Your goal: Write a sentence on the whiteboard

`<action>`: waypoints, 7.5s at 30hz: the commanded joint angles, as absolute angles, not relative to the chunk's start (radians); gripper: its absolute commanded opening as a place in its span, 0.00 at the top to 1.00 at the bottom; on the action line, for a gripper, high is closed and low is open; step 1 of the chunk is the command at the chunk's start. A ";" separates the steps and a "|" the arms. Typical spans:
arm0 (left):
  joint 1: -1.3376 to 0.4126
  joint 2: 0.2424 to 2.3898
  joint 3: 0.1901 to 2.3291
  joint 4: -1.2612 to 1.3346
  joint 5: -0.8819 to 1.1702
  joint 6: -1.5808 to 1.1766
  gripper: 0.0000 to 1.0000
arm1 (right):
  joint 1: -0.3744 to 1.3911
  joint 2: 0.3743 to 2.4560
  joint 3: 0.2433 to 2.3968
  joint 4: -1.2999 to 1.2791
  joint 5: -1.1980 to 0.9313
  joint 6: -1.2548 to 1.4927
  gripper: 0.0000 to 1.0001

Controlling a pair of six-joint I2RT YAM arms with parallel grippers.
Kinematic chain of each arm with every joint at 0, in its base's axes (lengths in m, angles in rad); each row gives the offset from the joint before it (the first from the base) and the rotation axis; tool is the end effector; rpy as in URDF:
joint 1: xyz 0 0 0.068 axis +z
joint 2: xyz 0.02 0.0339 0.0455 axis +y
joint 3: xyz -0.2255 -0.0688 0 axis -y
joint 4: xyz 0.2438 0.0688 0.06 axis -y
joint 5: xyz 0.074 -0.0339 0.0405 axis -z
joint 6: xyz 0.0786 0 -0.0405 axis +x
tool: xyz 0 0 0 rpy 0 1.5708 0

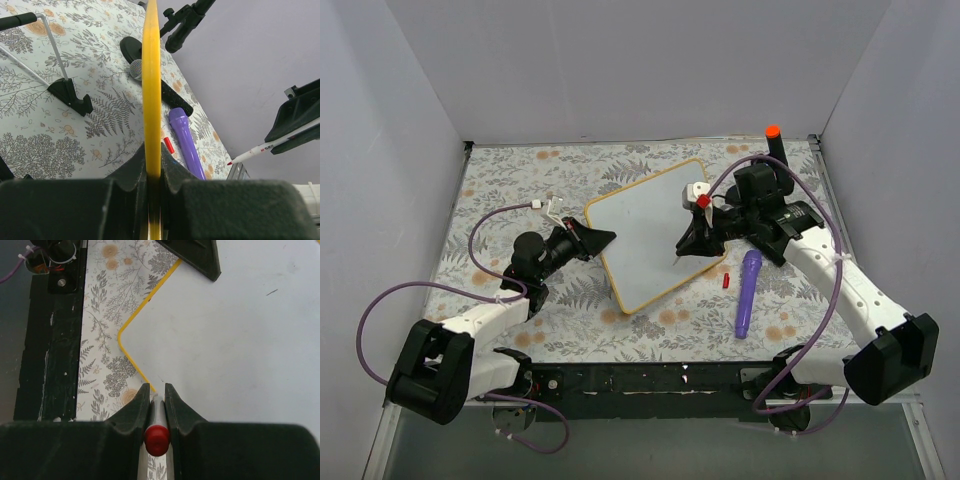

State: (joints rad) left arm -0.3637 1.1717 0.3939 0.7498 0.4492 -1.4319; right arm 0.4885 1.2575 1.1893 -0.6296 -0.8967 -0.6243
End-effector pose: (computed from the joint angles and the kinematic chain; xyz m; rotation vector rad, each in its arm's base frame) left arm 0.2616 -0.1361 0.1889 -0.5901 1.8078 -1.6759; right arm 0.2291 0.1913 0.2922 -1.4801 1.5048 0.9232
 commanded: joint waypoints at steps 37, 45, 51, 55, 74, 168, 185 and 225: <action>-0.368 1.095 0.436 0.781 0.405 -1.460 1.00 | 0.495 1.376 1.448 -0.670 -0.936 -0.607 0.99; -0.368 1.095 0.430 0.784 0.399 -1.470 1.00 | 0.495 1.373 1.425 -0.649 -0.972 -0.580 0.99; -0.368 1.095 0.428 0.785 0.397 -1.477 1.00 | 0.495 1.364 1.396 -0.615 -1.038 -0.532 0.99; -0.368 1.095 0.423 0.792 0.394 -1.483 1.00 | 0.495 1.358 1.353 -0.575 -1.098 -0.486 0.99; -0.368 1.106 0.403 0.815 0.380 -1.497 1.00 | 0.495 1.361 1.312 -0.535 -1.112 -0.460 0.99; -0.370 1.106 0.324 1.081 0.344 -1.586 1.00 | 0.657 1.505 1.546 -0.310 -0.845 -0.288 0.99; -0.368 1.146 0.304 1.089 0.324 -1.554 1.00 | 0.657 1.539 1.470 -0.190 -0.804 -0.229 0.99; -0.368 1.147 0.278 1.072 0.287 -1.571 1.00 | 0.667 1.638 1.368 0.094 -0.601 -0.041 0.99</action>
State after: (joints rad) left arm -0.3687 1.1843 0.2642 0.9211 0.3023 -1.5421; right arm 0.6624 1.6314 1.3647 0.0303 -0.6186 -0.0624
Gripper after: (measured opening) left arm 0.053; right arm 0.186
